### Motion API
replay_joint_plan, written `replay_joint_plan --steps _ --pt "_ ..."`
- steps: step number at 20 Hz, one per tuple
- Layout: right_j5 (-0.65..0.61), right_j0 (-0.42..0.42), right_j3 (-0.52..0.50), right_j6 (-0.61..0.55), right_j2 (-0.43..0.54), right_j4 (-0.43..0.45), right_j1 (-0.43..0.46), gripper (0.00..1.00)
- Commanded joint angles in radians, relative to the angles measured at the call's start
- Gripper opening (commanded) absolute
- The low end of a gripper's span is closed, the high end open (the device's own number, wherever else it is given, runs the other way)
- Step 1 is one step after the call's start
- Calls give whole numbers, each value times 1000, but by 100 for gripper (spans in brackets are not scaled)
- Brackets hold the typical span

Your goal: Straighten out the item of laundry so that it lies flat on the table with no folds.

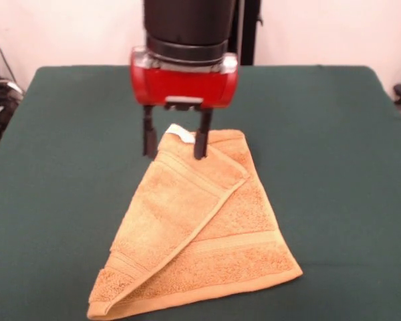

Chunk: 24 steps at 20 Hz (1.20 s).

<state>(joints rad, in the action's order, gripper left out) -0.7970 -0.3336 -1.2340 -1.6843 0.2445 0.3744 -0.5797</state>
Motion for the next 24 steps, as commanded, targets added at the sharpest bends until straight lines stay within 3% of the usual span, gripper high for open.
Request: replay_joint_plan --steps 1,13,24 --pt "132 86 -254 -195 -10 -2 13 100" --pt "377 129 -288 -291 -53 -48 158 100" --pt "430 153 -272 -260 -93 -105 205 100"
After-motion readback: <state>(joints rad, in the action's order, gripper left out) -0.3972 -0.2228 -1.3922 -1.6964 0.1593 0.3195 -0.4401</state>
